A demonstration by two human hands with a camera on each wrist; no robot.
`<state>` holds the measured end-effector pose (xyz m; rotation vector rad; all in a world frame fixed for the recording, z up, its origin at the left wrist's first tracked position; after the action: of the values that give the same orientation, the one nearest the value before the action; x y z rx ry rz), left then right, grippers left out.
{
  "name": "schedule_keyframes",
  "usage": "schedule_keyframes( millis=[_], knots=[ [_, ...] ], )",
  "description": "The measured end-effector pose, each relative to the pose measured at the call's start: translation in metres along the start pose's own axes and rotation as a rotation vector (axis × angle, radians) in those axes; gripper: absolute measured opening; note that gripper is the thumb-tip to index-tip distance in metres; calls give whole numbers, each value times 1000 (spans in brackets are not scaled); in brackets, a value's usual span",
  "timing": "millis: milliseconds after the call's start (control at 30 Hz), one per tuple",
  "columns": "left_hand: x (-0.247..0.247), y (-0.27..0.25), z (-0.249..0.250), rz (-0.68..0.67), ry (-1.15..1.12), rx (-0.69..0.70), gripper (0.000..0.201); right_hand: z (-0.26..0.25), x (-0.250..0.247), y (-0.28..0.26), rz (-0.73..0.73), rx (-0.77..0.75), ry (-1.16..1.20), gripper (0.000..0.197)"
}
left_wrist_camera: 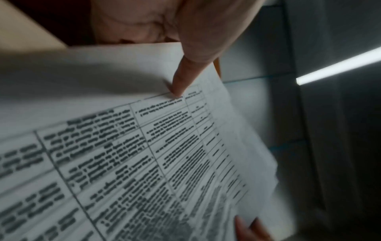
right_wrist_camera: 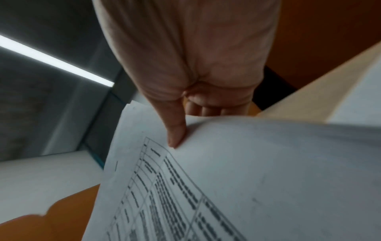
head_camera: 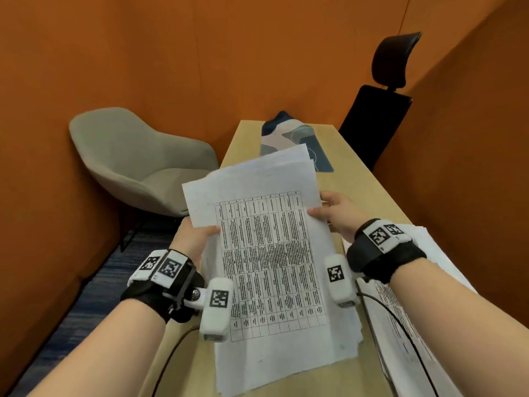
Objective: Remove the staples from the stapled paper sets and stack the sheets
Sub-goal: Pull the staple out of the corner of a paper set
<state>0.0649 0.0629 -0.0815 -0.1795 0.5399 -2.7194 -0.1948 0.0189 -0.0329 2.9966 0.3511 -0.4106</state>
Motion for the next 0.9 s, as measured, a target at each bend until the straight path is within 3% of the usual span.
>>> schedule_keyframes(
  millis=[100,167,233,300,400,500,633,767,900],
  knots=[
    [-6,-21,18,238,194,241,90,-33,1,-14,-12,-143,-49,26],
    [-4,-48,38,395,383,444,104,-47,0,-23,2,-199,-95,22],
    [3,-72,56,489,582,671,96,-55,0,-31,16,-231,-151,24],
    [10,-82,66,436,708,790,78,-58,1,-37,23,-250,-194,26],
    [16,-84,73,246,643,793,52,-63,4,-46,33,-278,-228,26],
    [16,-90,77,178,552,749,22,-67,3,-53,48,-285,-236,16],
    [19,-99,77,68,452,739,22,-69,0,-57,65,-285,-194,14],
    [19,-102,72,97,407,783,31,-62,2,-56,78,-264,-182,6],
    [24,-91,67,148,426,775,22,-46,6,-52,125,-206,-161,30]
  ],
)
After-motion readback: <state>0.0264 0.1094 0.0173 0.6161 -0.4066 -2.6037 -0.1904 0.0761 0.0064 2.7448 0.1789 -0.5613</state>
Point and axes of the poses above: each hand's wrist, its own y-axis towards the middle knuckle, its own x-axis out of the palm, z = x × y, the point moved 3 cm from there along y, towards the middle knuckle, and after that the axes turned 10 degrees about -x, right-handed, at the moved point
